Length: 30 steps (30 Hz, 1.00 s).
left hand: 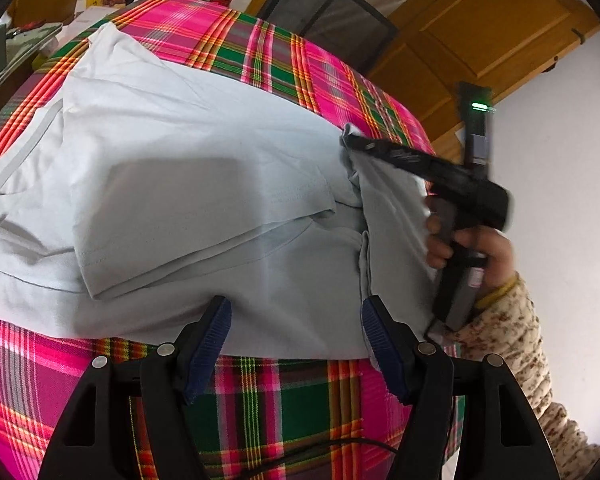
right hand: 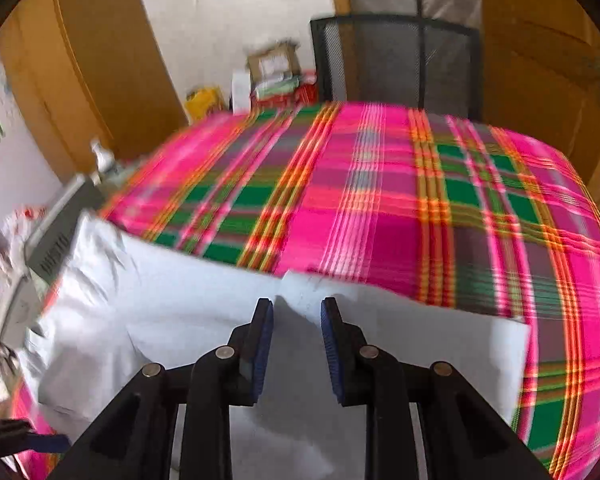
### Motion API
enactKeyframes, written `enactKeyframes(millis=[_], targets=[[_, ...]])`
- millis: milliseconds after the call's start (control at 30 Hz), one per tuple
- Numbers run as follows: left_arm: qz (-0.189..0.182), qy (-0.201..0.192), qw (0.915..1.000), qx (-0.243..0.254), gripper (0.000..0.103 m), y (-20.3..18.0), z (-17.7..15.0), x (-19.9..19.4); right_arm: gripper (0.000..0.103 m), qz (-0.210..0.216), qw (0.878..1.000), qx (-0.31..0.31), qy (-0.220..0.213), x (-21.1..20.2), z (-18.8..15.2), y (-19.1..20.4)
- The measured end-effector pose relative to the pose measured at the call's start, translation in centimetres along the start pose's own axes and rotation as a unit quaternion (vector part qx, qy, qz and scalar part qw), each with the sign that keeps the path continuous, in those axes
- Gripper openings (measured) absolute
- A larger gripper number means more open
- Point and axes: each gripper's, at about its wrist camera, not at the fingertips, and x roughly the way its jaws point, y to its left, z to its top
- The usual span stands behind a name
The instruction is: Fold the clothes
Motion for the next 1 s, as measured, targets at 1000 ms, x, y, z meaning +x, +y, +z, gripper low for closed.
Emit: enactKeyframes(millis=[1000], targets=[[0.0,-0.006,0.9997,0.023,0.072,-2.4,-2.2,-2.0,0.029,-0.093,0.984,0.131,-0.076,-22.6,-17.1,-11.0]])
